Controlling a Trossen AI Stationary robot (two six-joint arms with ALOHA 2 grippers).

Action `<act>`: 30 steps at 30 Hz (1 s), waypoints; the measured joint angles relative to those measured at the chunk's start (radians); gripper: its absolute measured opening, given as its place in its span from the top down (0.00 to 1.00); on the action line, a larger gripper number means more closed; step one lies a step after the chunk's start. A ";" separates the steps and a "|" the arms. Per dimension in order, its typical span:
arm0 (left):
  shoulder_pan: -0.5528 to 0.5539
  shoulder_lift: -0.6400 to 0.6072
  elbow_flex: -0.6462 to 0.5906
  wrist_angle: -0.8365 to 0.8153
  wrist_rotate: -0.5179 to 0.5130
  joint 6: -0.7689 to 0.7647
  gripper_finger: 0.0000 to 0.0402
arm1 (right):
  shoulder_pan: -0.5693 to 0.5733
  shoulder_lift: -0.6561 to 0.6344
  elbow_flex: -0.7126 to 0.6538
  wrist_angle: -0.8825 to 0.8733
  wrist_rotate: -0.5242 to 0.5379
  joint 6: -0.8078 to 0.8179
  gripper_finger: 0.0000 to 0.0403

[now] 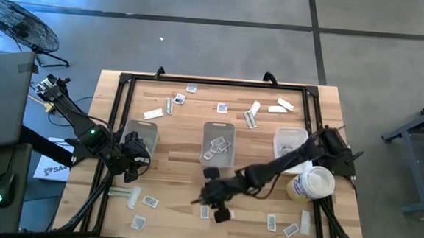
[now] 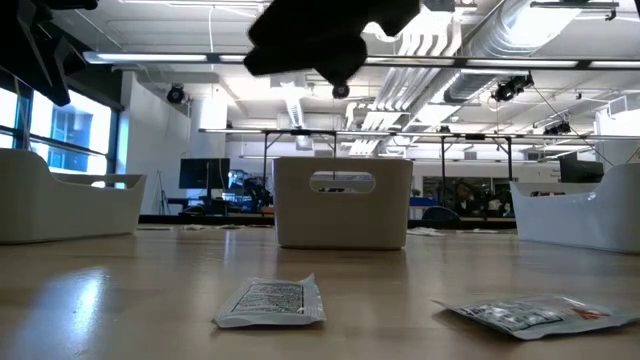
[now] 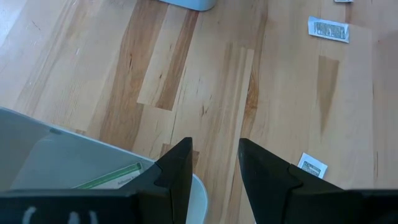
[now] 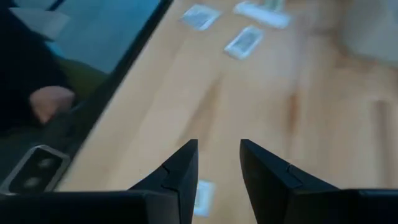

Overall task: Pick & Place First Aid Supplies
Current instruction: Put the ointment pack into the right gray bin

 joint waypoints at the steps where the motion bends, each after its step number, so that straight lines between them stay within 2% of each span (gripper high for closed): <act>1: 0.000 0.000 0.000 0.000 0.000 0.000 0.68 | 0.013 0.009 -0.007 0.010 -0.007 0.024 0.72; 8: 0.000 0.000 0.000 0.000 0.000 0.000 0.68 | 0.047 0.102 -0.012 0.048 -0.023 0.072 0.72; 18: 0.000 0.000 0.000 0.000 0.000 0.000 0.68 | 0.032 0.174 -0.012 0.064 -0.020 -0.106 0.72; 26: 0.000 0.000 0.000 0.000 0.000 0.000 0.68 | 0.013 0.239 -0.011 0.138 -0.025 -0.109 0.72; 30: 0.000 0.000 0.000 0.000 0.000 0.000 0.68 | 0.012 0.246 -0.009 0.119 -0.014 -0.106 0.72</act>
